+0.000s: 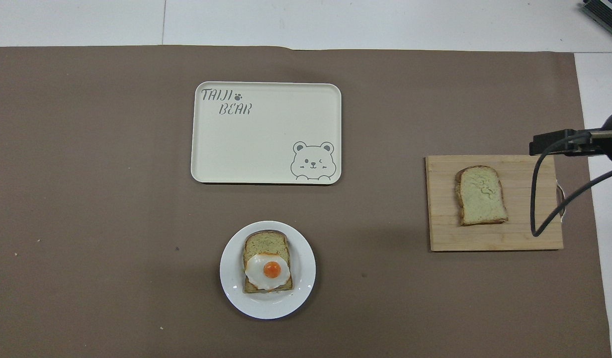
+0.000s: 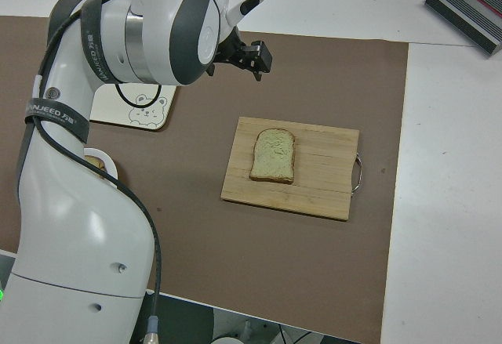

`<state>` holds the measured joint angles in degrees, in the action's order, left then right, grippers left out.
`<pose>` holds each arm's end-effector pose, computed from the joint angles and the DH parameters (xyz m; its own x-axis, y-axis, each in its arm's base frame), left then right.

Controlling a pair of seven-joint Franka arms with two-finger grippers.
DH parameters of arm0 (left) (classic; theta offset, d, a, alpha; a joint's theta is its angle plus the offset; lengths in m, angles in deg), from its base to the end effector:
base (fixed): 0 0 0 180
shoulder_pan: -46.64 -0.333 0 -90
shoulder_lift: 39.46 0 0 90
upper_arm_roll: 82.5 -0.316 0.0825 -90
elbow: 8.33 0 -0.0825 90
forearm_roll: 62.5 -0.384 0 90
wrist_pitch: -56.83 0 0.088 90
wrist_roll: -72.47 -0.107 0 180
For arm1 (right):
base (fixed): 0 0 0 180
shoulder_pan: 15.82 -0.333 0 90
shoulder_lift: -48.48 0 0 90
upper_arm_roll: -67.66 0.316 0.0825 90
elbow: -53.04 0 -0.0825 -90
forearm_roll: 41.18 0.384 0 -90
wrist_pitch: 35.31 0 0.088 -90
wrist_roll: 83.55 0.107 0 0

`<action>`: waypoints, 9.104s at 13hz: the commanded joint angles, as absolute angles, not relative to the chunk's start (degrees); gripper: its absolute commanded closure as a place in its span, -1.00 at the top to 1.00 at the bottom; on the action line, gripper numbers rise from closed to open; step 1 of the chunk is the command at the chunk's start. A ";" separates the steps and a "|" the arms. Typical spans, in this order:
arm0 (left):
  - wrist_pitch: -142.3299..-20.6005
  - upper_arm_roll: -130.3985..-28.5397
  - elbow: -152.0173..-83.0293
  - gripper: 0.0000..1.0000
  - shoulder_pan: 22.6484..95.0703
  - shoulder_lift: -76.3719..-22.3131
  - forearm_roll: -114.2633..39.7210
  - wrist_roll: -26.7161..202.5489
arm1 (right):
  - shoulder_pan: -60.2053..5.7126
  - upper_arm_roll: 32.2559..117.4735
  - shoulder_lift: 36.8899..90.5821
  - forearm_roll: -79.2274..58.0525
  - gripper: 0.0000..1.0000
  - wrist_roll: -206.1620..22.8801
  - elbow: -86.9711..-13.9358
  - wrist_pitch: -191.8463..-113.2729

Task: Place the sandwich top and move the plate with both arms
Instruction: 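Move the right gripper over the bread slice on the cutting board, then close the right gripper on the bread slice and lift it, then carry the bread slice with the right gripper over the egg plate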

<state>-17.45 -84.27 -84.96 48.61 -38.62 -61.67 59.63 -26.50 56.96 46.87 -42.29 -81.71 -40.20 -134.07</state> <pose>0.5150 -0.0035 0.7151 0.9731 -0.2294 -0.0224 -0.2290 -0.9732 0.0200 0.5605 -0.0035 0.6272 0.9918 -0.0301 0.1240 -0.0316 -0.9994 0.0102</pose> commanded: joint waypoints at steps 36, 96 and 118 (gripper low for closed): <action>-17.09 -84.08 -86.28 1.00 48.05 -37.35 -61.53 59.82 | -17.23 57.20 60.96 -31.96 1.00 -96.74 -58.49 -160.99; -11.21 -83.38 -86.81 1.00 48.84 -36.56 -61.44 60.26 | -41.91 59.23 51.75 -17.80 -1.00 -77.24 -61.19 -142.07; -19.46 -83.90 -84.79 1.00 48.75 -38.67 -60.83 59.11 | -66.97 59.40 62.54 -13.05 -1.00 -58.24 -62.63 -165.04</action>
<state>-19.94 -83.94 -84.53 48.61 -39.38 -61.32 59.50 -66.28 59.70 62.07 -14.55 -59.14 -62.27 -163.61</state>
